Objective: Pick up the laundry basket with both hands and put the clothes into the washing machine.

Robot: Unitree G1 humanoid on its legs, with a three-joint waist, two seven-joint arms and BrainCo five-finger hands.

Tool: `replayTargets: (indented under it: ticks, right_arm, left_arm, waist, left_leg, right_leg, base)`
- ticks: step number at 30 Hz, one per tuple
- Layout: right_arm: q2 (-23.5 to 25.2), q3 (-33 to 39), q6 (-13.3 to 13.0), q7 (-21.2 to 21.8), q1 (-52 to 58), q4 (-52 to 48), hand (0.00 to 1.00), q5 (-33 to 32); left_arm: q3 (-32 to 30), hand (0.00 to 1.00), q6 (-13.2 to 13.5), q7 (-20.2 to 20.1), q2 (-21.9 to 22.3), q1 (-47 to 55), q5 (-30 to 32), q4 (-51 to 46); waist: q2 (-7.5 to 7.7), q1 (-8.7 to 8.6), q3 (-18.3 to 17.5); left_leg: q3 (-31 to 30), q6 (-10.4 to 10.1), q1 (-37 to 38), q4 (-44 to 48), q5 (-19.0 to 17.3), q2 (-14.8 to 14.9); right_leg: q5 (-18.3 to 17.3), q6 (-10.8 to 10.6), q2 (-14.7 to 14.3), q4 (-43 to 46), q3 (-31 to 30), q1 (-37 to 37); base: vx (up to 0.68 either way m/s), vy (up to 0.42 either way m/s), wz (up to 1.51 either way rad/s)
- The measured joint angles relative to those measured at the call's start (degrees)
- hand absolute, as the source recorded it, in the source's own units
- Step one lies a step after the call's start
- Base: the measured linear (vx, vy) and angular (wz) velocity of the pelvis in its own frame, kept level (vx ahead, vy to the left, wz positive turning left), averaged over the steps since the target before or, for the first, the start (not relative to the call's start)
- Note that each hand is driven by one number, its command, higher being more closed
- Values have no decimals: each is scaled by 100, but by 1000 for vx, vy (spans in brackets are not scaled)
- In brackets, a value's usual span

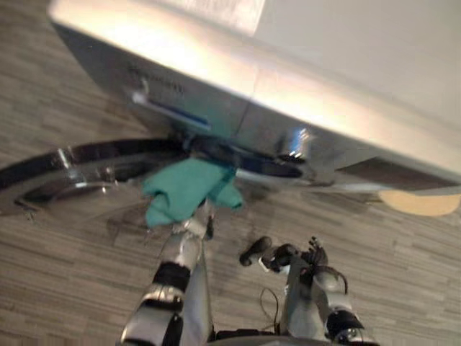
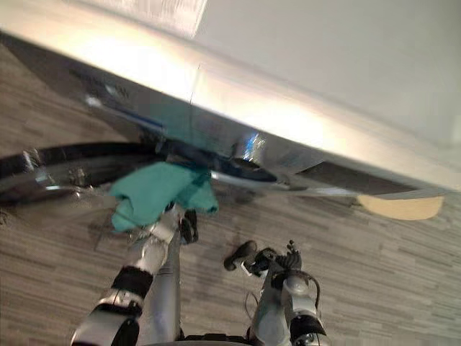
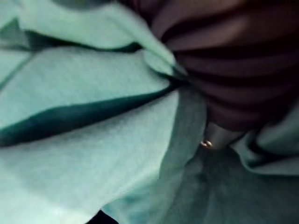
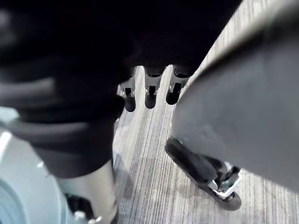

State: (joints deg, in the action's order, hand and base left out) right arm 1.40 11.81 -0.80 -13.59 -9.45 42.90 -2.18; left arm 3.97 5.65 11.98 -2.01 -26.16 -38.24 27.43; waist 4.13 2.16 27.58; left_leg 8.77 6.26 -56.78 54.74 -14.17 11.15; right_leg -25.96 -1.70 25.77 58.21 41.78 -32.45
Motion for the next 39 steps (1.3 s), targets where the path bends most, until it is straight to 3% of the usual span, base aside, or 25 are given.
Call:
replayTargets:
  ticks: [7, 12, 16, 23, 30, 34, 35, 36, 38, 39]
  right_arm:
    - [265, 154, -64, -34, -176, -824, 0, -58]
    - [287, 287, -91, -128, -171, -1543, 0, -73]
    - [290, 294, -110, -119, -166, -1772, 0, -68]
    - [258, 309, -112, -79, -155, -2078, 0, -57]
    - [302, 286, -26, -43, -213, -2232, 0, -57]
    - [281, 262, 5, -43, -316, -2465, 0, -59]
    - [250, 256, 8, -31, -362, -2535, 0, -60]
    - [231, 231, -11, -16, -368, -2650, 0, -66]
    - [204, 226, -40, -11, -484, -2727, 0, -73]
    - [214, 272, -46, -7, -555, -2635, 0, -134]
  left_arm:
    - [-196, 100, 183, 332, 89, -935, -231, -232]
    - [-185, 100, 257, 487, 174, -1544, -372, -587]
    - [-142, 100, 351, 577, 202, -1679, -391, -730]
    - [458, 100, 371, 704, 213, -2182, -520, -904]
    - [655, 100, 377, 706, 371, -3239, -606, -942]
    - [121, 100, 361, 830, 16, -4089, -612, -634]
    - [-26, 100, 364, 860, -267, -4608, -630, -425]
    - [-145, 100, 381, 891, -581, -5063, -712, -349]
    - [-181, 100, 389, 930, -1077, -5861, -847, -74]
    - [-180, 100, 392, 941, -1225, -6314, -935, 268]
  waist:
    - [4, 29, 43]
    - [8, -90, 41]
    - [13, -131, 38]
    - [52, -154, 15]
    - [235, -293, -99]
    - [262, -490, -116]
    - [267, -542, -115]
    - [282, -557, -105]
    - [323, -678, -93]
    - [336, -687, -103]
  left_leg:
    - [261, 181, -1256, 745, -112, 186]
    - [326, 165, -2035, 983, -99, 198]
    - [397, 164, -2283, 983, -96, 283]
    - [441, 132, -2628, 982, -61, 316]
    - [696, 174, -2707, 894, -46, 716]
    - [912, 75, -2790, 511, 9, 830]
    - [874, 8, -2914, 622, -1, 844]
    - [678, 198, -2981, 772, -29, 848]
    - [815, 212, -3162, 682, -36, 887]
    - [908, 80, -3155, 564, -38, 891]
  right_leg:
    - [-91, 70, 248, 906, -675, -1617]
    - [-70, 220, 356, 1262, -920, -2550]
    - [-50, 254, 344, 1274, -956, -2841]
    - [51, 333, 323, 1259, -1056, -3291]
    - [359, 345, -69, 908, -1365, -3725]
    - [609, 397, -346, 398, -1499, -4050]
    - [635, 415, -377, 251, -1479, -4179]
    - [751, 424, -416, 285, -1440, -4301]
    - [855, 420, -331, 220, -1386, -4526]
    - [951, 402, -304, 33, -1388, -4541]
  base:
    - [-139, 42, -27]
    - [-130, -20, -7]
    - [-95, -55, -7]
    - [-68, -44, -10]
    - [-104, -14, -43]
    - [-153, 28, -49]
    - [-134, 68, -70]
    - [-94, 56, -67]
    - [-110, 49, -36]
    - [-124, 61, -4]
